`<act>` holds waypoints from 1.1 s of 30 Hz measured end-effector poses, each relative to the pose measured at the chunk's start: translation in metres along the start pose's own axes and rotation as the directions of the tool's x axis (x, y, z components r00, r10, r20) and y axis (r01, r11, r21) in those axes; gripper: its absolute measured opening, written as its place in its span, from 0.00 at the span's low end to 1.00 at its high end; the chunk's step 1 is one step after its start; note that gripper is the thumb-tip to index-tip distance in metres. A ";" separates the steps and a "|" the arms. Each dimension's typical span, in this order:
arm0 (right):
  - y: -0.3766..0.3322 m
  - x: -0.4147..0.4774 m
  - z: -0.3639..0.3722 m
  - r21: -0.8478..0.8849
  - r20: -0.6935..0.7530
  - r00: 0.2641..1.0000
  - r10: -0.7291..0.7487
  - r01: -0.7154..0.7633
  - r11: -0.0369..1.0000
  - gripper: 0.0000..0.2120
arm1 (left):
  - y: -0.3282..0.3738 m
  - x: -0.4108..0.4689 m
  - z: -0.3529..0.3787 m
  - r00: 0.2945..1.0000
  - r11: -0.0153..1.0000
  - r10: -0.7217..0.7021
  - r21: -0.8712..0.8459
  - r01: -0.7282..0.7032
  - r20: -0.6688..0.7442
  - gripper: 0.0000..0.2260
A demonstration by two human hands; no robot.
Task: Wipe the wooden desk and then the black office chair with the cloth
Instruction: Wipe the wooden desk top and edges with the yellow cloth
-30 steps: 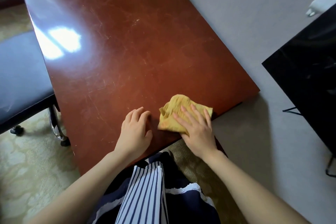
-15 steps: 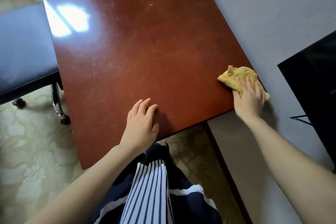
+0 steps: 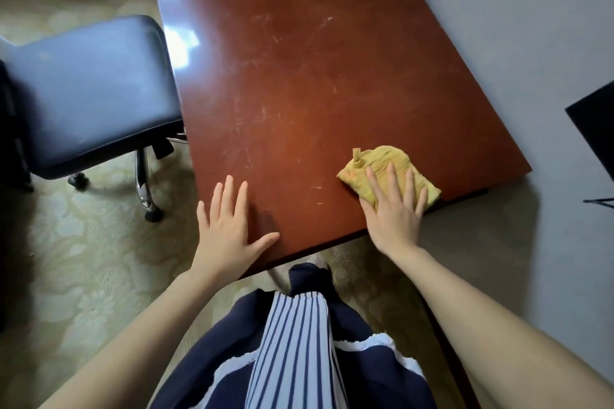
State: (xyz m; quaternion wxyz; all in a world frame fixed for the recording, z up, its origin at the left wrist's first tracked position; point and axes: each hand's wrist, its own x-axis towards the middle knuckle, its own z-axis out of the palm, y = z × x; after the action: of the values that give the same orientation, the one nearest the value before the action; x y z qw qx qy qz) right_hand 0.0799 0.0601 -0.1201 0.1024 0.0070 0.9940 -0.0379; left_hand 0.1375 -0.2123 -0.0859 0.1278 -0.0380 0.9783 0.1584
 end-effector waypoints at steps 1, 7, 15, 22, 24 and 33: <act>-0.013 -0.009 0.003 -0.005 0.005 1.000 -0.021 0.021 1.000 0.28 | -0.012 -0.006 -0.002 0.999 1.000 -0.019 0.023 0.019 0.025 0.48; -0.090 -0.063 0.020 0.000 0.032 0.977 -0.209 0.209 0.978 0.29 | -0.065 -0.040 -0.006 0.987 0.994 -0.045 0.103 0.029 0.155 0.57; -0.158 -0.120 0.032 0.016 0.116 0.821 -0.559 0.561 0.828 0.28 | -0.088 -0.048 -0.011 0.959 0.986 0.135 0.065 -0.155 0.251 0.54; -0.120 -0.087 0.011 -0.098 0.192 0.812 -0.551 0.574 0.813 0.31 | -0.096 -0.048 -0.015 0.944 0.989 0.140 -0.007 -0.145 0.299 0.53; -0.106 -0.068 -0.001 -0.097 0.201 0.845 -0.495 0.520 0.848 0.28 | -0.096 -0.048 -0.016 0.952 0.995 0.098 -0.037 -0.091 0.290 0.52; -0.141 0.057 -0.040 -0.099 0.304 0.809 -0.503 0.552 0.828 0.25 | -0.103 -0.052 -0.019 0.961 0.975 -0.180 -0.091 0.203 0.212 0.45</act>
State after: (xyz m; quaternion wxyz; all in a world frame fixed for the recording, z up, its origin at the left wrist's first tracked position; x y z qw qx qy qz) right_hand 0.0129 -0.0775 -0.0824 0.2199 -0.2850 0.9326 0.0257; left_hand 0.1945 -0.3141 -0.0858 0.2390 -0.1234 0.9416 0.2026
